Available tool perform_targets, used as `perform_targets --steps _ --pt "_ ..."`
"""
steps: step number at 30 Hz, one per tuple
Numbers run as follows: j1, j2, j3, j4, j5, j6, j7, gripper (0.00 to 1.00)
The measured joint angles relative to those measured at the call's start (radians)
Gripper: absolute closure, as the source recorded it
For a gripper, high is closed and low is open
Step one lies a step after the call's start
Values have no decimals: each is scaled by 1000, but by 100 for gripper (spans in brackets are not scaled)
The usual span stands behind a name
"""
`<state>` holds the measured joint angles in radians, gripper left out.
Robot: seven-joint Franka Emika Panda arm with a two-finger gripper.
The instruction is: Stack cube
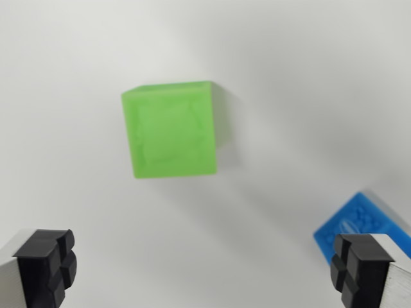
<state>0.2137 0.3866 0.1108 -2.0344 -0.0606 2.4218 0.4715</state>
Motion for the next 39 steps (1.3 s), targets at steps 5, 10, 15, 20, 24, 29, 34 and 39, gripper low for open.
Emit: perform_targets --steps 5,10,15,20,24,29,34,39 --pt "20 37 8 18 -11 12 -18 0" --pt "34 72 12 28 -18 35 -26 0" --pt "35 118 5 29 -25 76 -26 0" --pt "37 159 1 34 -31 112 -24 0" --pt "42 192 -5 41 -36 139 -22 0" --pt "49 227 -12 48 -38 167 -21 0" --pt "55 261 -19 58 -39 191 -20 0" --pt "60 285 -25 66 -39 209 -20 0"
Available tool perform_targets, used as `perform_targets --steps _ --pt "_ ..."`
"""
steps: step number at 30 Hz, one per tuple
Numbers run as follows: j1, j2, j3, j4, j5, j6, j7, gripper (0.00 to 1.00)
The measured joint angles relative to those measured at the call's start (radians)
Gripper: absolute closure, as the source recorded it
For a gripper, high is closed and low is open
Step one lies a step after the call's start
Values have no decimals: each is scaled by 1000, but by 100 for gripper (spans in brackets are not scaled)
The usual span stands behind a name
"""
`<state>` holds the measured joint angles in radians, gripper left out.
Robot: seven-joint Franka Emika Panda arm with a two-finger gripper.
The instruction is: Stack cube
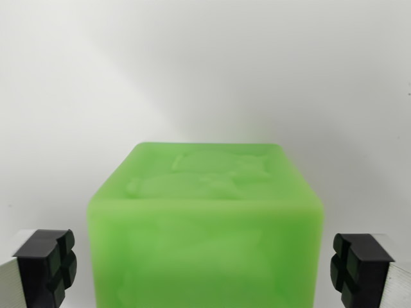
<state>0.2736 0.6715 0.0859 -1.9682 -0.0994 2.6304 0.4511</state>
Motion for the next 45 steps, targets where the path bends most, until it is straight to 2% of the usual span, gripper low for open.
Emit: perform_targets --steps 8,9,45 --pt "5 23 -6 7 0 16 0 0" --pt "5 24 -6 8 0 16 0 100" --pt "6 25 -7 9 0 17 0 100"
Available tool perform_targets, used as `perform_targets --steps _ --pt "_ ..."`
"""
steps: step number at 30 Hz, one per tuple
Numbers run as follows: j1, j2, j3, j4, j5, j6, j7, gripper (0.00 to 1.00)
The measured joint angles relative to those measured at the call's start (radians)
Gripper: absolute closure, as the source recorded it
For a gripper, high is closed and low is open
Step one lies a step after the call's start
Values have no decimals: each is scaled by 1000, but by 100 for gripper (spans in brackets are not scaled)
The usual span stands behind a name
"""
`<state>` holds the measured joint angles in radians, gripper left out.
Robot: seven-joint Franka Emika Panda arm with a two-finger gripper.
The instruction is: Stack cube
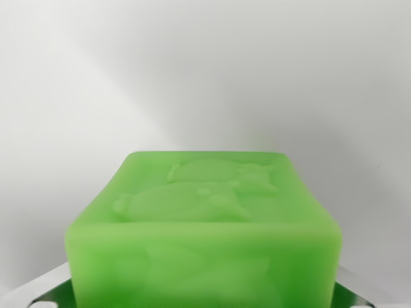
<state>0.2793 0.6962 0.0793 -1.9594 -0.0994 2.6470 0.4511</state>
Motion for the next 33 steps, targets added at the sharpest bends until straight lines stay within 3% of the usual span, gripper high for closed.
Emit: perform_targets --steps 12,33 --pt "0 -13 0 -4 0 -6 0 100" --pt "-5 -89 7 -25 3 -59 -2 100"
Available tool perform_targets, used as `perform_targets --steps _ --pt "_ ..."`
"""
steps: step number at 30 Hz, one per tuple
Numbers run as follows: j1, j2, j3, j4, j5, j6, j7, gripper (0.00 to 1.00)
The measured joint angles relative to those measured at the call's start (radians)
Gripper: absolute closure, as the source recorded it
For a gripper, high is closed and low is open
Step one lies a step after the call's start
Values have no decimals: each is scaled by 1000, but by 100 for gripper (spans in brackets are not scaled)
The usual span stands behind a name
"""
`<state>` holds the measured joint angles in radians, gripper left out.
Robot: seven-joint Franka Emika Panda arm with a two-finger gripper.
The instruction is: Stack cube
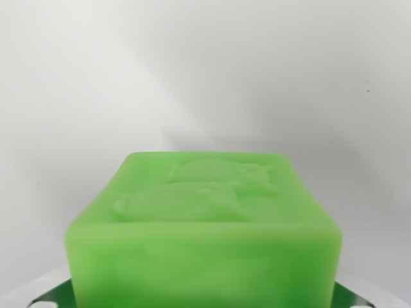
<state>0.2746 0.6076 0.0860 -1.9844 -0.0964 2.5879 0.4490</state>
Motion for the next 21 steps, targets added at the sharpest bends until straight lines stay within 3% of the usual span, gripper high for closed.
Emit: perform_targets --steps 21 --pt "-10 -114 13 -19 12 -93 -7 100"
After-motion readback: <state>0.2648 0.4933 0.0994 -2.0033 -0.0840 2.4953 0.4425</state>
